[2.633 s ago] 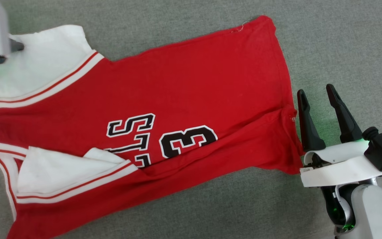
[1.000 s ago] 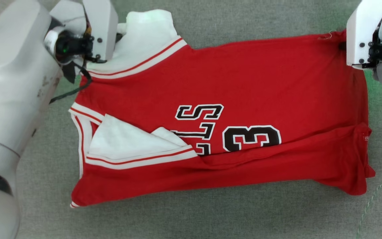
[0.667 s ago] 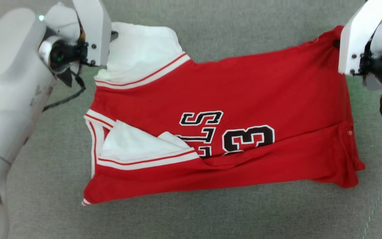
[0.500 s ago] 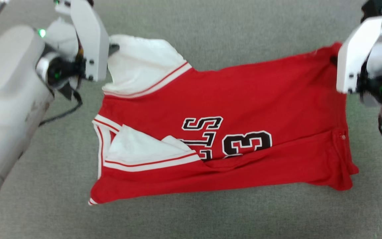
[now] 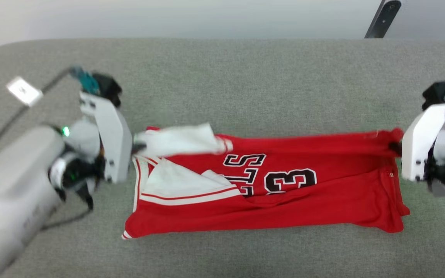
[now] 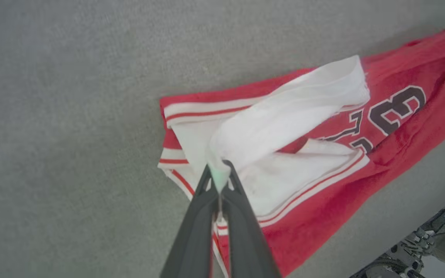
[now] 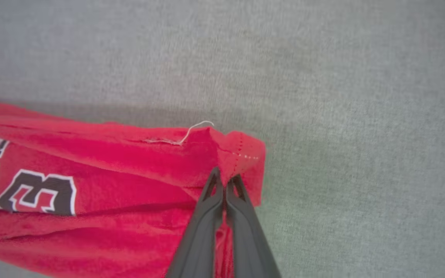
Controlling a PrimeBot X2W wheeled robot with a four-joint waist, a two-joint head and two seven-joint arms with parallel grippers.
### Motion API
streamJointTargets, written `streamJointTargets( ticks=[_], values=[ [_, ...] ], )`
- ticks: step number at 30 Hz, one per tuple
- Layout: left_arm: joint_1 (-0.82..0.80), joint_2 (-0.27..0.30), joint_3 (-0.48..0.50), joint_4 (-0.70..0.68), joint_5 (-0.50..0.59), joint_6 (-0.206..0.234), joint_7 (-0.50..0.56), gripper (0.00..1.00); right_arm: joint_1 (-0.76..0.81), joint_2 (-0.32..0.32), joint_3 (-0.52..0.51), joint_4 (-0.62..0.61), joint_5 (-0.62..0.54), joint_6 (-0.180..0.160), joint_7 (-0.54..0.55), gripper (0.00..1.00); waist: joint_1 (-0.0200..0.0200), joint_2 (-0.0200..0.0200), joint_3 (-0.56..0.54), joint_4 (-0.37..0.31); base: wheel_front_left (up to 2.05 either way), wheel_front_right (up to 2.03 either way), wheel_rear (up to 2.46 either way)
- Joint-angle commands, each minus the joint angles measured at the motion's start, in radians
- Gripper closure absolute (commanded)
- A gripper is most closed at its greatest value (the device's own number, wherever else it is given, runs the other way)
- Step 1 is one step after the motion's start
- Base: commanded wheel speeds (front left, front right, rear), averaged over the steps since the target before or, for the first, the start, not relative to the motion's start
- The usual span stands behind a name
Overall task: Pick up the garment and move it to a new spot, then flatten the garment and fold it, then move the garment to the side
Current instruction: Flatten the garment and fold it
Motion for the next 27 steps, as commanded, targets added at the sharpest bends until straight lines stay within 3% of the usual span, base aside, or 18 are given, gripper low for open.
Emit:
streamJointTargets(
  ticks=[1, 7, 19, 20, 21, 22, 23, 24, 27],
  values=[
    [0.026, 0.008, -0.006, -0.013, -0.007, 0.011, 0.004, 1.00, 0.022, -0.003, -0.002, -0.007, 0.001, -0.001, 0.008, 1.00, 0.0000, 0.0000, -0.007, 0.004, 0.00, 0.00, 0.00],
    [0.120, 0.028, -0.027, -0.091, -0.049, 0.076, 0.038, 1.00, 0.092, 0.022, -0.023, -0.050, -0.005, -0.001, 0.057, 1.00, 0.0000, 0.0000, -0.002, -0.003, 0.00, 0.00, 0.00],
    [0.132, -0.058, -0.046, 0.049, -0.111, 0.126, 0.129, 1.00, 0.075, 0.081, -0.028, -0.010, -0.065, -0.001, 0.113, 1.00, 0.0000, 0.0000, 0.020, -0.028, 0.00, 0.00, 0.00],
    [0.126, -0.065, -0.049, 0.064, -0.113, 0.129, 0.140, 0.95, 0.075, 0.082, -0.029, -0.006, -0.067, -0.001, 0.111, 1.00, 0.0000, 0.0000, 0.019, -0.028, 0.00, 0.00, 0.00],
    [0.118, -0.068, -0.054, 0.074, -0.107, 0.127, 0.151, 0.84, 0.074, 0.083, -0.030, -0.002, -0.069, -0.001, 0.109, 1.00, 0.0000, 0.0000, 0.018, -0.028, 0.00, 0.00, 0.00],
    [0.106, -0.069, -0.056, 0.085, -0.101, 0.121, 0.158, 0.59, 0.072, 0.085, -0.030, 0.004, -0.072, -0.001, 0.108, 1.00, 0.0000, 0.0000, 0.017, -0.027, 0.00, 0.00, 0.00],
    [0.095, -0.070, -0.055, 0.092, -0.102, 0.119, 0.167, 0.05, 0.070, 0.087, -0.031, 0.009, -0.074, -0.001, 0.107, 1.00, 0.0000, 0.0000, 0.015, -0.027, 0.00, 0.00, 0.00],
    [0.084, -0.074, -0.056, 0.094, -0.101, 0.125, 0.178, 0.00, 0.070, 0.088, -0.032, 0.015, -0.074, -0.001, 0.106, 1.00, 0.0000, 0.0000, 0.011, -0.025, 0.00, 0.00, 0.00],
    [0.046, -0.055, -0.061, 0.087, -0.078, 0.135, 0.197, 0.00, 0.076, 0.092, -0.037, 0.034, -0.081, -0.001, 0.104, 1.00, 0.0000, 0.0000, -0.002, -0.019, 0.00, 0.00, 0.00]
  ],
)
